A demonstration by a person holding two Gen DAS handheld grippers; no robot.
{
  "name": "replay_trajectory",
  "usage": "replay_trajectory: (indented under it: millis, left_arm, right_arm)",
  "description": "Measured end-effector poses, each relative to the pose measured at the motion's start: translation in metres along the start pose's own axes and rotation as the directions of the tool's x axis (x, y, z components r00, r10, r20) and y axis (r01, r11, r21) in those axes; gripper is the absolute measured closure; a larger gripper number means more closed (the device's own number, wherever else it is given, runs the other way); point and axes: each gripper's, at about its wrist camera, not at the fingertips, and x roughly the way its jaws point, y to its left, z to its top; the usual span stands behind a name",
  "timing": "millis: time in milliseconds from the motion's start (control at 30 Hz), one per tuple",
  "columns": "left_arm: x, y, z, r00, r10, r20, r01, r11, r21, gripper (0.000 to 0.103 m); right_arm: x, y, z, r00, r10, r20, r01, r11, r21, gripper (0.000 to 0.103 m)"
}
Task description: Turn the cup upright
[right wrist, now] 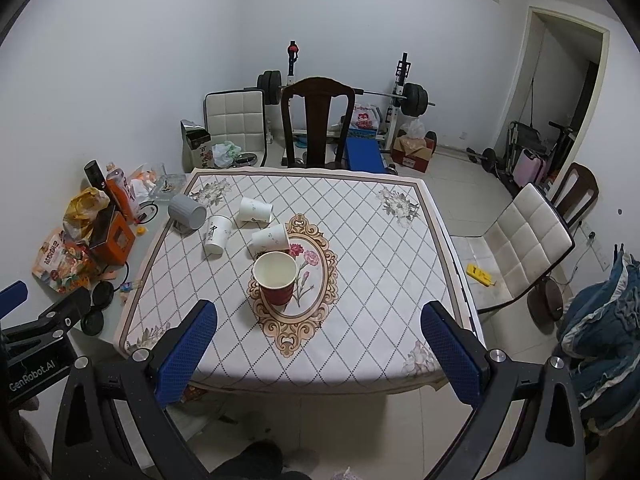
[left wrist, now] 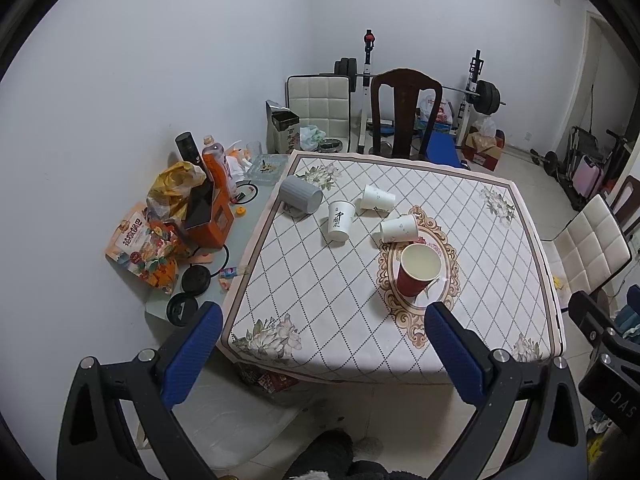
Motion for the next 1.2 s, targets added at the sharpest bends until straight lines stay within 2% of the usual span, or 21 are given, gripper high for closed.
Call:
replay_trajectory:
  millis: [1200]
  left_arm:
    - [-0.002, 0.006, -0.001, 1.0, 0.01, 0.012, -0.01, 1.0, -0.001, 0.0]
  right_arm:
    - [-0.004, 0.013, -0.011, 1.0, 0.023, -0.009, -0.023, 1.0, -0.008, 0.0]
